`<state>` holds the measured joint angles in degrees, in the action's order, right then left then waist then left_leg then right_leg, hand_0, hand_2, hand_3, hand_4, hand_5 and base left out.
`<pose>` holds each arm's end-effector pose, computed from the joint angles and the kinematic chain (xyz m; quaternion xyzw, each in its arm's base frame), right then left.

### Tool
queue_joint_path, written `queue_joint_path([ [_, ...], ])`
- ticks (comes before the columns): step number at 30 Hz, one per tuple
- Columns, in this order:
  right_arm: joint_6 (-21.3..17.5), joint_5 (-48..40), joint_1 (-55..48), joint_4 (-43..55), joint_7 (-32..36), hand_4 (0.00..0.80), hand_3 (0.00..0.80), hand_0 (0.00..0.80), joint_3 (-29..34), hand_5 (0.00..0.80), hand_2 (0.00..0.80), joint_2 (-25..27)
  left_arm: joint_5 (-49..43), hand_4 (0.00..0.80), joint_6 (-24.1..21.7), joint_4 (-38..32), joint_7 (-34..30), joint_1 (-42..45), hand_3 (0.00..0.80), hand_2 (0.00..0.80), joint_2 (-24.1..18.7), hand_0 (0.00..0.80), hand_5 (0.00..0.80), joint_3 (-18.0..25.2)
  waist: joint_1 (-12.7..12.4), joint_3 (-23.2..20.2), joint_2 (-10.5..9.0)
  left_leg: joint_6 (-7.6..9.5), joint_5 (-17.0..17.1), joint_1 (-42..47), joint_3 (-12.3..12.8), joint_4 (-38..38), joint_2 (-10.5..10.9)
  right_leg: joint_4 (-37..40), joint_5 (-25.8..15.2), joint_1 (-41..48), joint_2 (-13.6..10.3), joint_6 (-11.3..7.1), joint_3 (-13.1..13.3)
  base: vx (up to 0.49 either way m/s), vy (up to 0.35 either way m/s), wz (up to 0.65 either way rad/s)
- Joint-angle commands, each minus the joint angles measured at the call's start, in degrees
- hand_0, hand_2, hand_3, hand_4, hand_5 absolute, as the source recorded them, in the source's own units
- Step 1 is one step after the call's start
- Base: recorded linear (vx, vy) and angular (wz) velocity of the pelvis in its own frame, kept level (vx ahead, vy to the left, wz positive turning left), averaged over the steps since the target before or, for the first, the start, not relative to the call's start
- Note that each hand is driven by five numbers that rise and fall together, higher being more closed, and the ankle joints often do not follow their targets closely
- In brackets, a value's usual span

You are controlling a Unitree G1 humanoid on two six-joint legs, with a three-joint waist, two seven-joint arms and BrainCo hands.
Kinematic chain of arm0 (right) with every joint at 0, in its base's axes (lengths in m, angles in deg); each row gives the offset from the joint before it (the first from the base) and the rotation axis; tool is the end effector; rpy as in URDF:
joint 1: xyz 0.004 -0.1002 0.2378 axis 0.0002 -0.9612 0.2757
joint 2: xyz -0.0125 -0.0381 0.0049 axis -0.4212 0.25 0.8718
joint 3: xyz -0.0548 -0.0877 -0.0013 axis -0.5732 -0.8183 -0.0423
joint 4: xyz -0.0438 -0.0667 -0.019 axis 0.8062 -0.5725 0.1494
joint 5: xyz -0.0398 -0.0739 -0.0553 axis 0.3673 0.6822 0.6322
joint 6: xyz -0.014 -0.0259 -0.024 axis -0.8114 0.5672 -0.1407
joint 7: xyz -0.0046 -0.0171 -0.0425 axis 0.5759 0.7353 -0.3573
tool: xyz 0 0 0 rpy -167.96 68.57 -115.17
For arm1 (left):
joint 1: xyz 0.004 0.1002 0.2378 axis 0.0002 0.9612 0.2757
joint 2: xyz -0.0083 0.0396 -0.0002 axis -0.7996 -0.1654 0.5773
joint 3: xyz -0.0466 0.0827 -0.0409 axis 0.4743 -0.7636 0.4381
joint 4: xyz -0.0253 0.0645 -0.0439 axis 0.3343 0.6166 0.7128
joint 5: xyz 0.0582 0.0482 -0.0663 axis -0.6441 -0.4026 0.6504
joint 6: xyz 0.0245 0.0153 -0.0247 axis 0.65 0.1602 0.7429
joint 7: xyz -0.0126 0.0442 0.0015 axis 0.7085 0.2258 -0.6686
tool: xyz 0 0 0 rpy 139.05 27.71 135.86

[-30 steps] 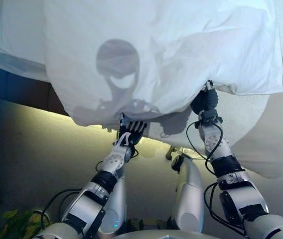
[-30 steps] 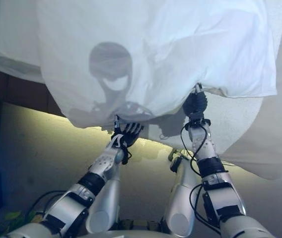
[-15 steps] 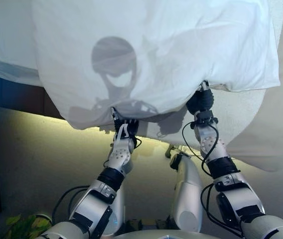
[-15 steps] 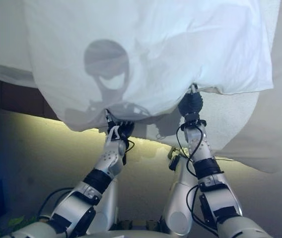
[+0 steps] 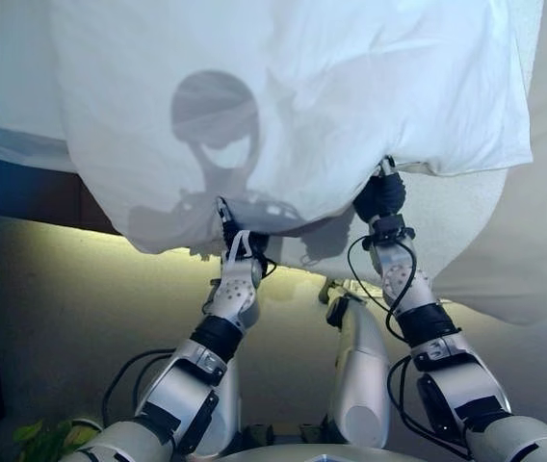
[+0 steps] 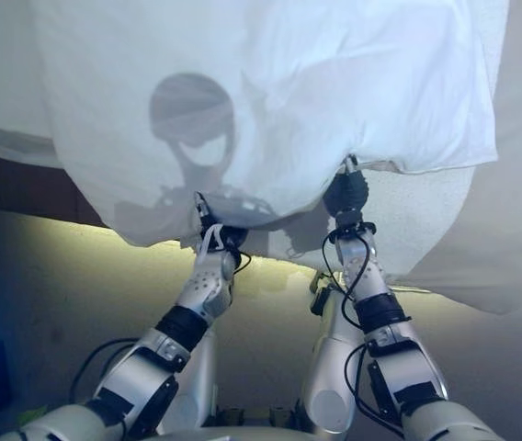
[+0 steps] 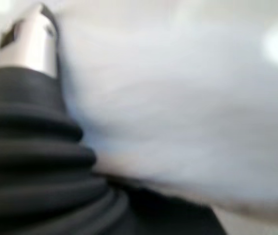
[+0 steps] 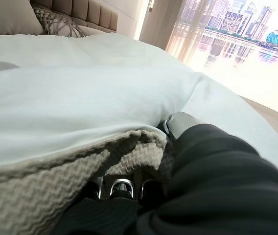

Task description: Make the bed neatly

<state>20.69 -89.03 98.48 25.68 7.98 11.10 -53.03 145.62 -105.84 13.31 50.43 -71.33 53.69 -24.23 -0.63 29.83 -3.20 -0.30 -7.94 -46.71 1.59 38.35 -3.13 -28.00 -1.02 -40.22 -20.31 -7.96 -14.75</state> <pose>0.3081 -0.1528 0.1015 0.5663 -0.0903 0.1379 0.8076 0.2940 0.0685 0.0793 -0.7501 0.0914 0.0705 0.6512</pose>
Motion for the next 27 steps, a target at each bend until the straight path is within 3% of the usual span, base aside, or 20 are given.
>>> queue_joint_path([
  [1,-1.1,3.0,0.6,8.5,1.9,0.800,0.800,0.800,0.1,0.800,0.800,1.2,-0.4,0.000,-0.8,-6.9,-4.3,-4.9,0.000,0.000,1.2,0.000,0.000,-1.2,-0.2,0.0,2.01,-1.61,6.5,3.1,3.7,-7.2,-1.8,-2.6,-5.9,1.3,-2.6,-4.33,2.4,-0.004,0.047,-0.01],
  [3,-0.9,3.0,0.5,8.1,2.3,0.800,0.800,0.800,-0.1,0.800,0.800,1.1,-0.4,0.800,-0.8,-7.4,-5.6,-5.5,0.800,0.800,0.5,0.800,0.800,-0.9,-0.1,0.0,2.10,-1.67,6.6,3.3,3.8,-7.5,-1.9,-2.6,-5.9,1.4,-2.5,-4.16,2.5,-0.003,0.042,-0.02],
  [10,-0.5,3.3,0.6,7.6,2.1,0.800,0.800,0.800,-0.4,0.800,0.800,1.1,-1.1,0.800,0.3,-5.9,-6.4,-6.2,0.800,0.800,-1.6,0.800,0.800,-0.8,-0.1,0.0,2.11,-1.97,7.1,4.1,3.9,-8.6,-1.8,-1.9,-5.9,2.1,-2.3,-3.90,2.2,-0.002,0.020,-0.05],
  [15,-0.8,2.8,-1.1,7.5,2.1,0.800,0.800,0.800,-0.5,0.800,0.800,1.1,-25.3,0.800,6.8,-7.2,1.3,-5.2,0.800,0.800,-4.0,0.800,0.800,-0.6,-0.8,0.0,2.30,-1.91,7.4,4.4,3.7,-9.4,-1.7,-1.6,-5.9,2.5,-2.5,-3.81,1.8,-0.001,-0.001,-0.03],
  [17,-0.7,0.7,-2.6,6.6,3.6,0.800,0.800,0.800,-0.1,0.800,0.800,0.8,-30.4,0.800,9.2,-9.3,1.3,-3.0,0.800,0.800,-5.3,0.800,0.800,-0.8,-1.5,0.0,2.79,-1.88,7.7,4.9,3.5,-10.2,-1.4,-1.1,-6.1,3.2,-2.7,-3.90,1.4,-0.015,-0.034,0.01],
  [18,-1.2,-0.1,-3.1,5.6,4.5,0.800,0.800,0.800,0.3,0.800,0.800,0.7,-31.4,0.800,10.5,-10.1,0.6,-2.0,0.800,0.800,-5.9,0.800,0.800,-0.7,-2.0,0.0,3.02,-1.37,9.8,4.3,3.8,-11.5,-1.0,0.3,-7.8,3.0,-3.1,-3.07,0.3,0.033,-0.059,0.02],
  [19,-1.7,-0.6,-3.8,4.5,5.3,0.800,0.800,0.800,0.5,0.800,0.800,0.7,-31.7,0.800,11.1,-10.3,-0.2,-0.7,0.800,0.800,-6.2,0.800,0.800,-0.5,-2.4,0.0,3.25,-1.84,7.8,5.7,3.4,-11.3,-0.9,-0.2,-6.3,4.3,-3.0,-3.98,0.7,0.030,-0.065,0.06],
  [21,-2.8,-2.4,-4.0,1.4,8.0,0.800,0.800,0.800,1.2,0.800,0.800,0.8,-31.3,0.800,11.7,-10.9,-1.1,1.0,0.800,0.800,-6.8,0.800,0.800,0.1,-3.3,0.0,3.56,-1.79,8.1,6.3,3.1,-12.0,-0.4,0.8,-6.7,5.4,-3.4,-4.09,-0.1,0.029,-0.059,0.10],
  [22,-3.0,-3.0,-4.1,0.2,9.3,0.800,0.800,0.800,1.8,0.800,0.800,0.9,-31.2,0.800,12.0,-11.0,-1.5,1.4,0.800,0.800,-7.3,0.800,0.800,0.6,-3.6,0.0,3.68,-1.34,9.9,5.5,3.4,-12.6,-0.2,1.7,-8.2,5.0,-3.7,-3.26,-1.0,0.027,-0.051,0.09],
  [23,-3.2,-3.9,-4.3,-1.6,11.0,0.800,0.800,0.800,2.0,0.800,0.800,1.2,-31.2,0.800,12.3,-10.7,-1.7,2.1,0.800,0.800,-7.6,0.800,0.800,1.2,-3.9,0.0,3.83,-1.80,7.9,6.7,3.0,-12.2,-0.2,1.0,-6.5,6.0,-3.7,-4.19,-0.5,0.014,-0.037,0.09],
  [26,-3.1,-5.8,-3.7,-5.5,13.8,0.800,0.800,0.800,3.2,0.800,0.800,1.9,-30.9,0.800,12.5,-9.1,-1.6,2.3,0.800,0.800,-8.4,0.800,0.800,2.4,-4.3,0.0,4.17,-1.88,7.6,6.7,2.7,-11.8,-0.1,0.6,-6.3,6.2,-4.0,-4.25,-0.7,0.035,-0.025,0.03],
  [27,-2.8,-6.3,-3.3,-6.8,14.2,0.508,0.508,0.508,3.8,0.508,0.508,2.4,-31.4,0.800,12.6,-8.5,-2.0,2.2,0.800,0.800,-8.7,0.800,0.800,3.0,-4.4,0.0,4.22,-1.86,7.4,6.7,2.6,-11.4,0.0,0.3,-6.1,6.2,-4.0,-4.25,-0.6,0.000,0.000,0.00],
])
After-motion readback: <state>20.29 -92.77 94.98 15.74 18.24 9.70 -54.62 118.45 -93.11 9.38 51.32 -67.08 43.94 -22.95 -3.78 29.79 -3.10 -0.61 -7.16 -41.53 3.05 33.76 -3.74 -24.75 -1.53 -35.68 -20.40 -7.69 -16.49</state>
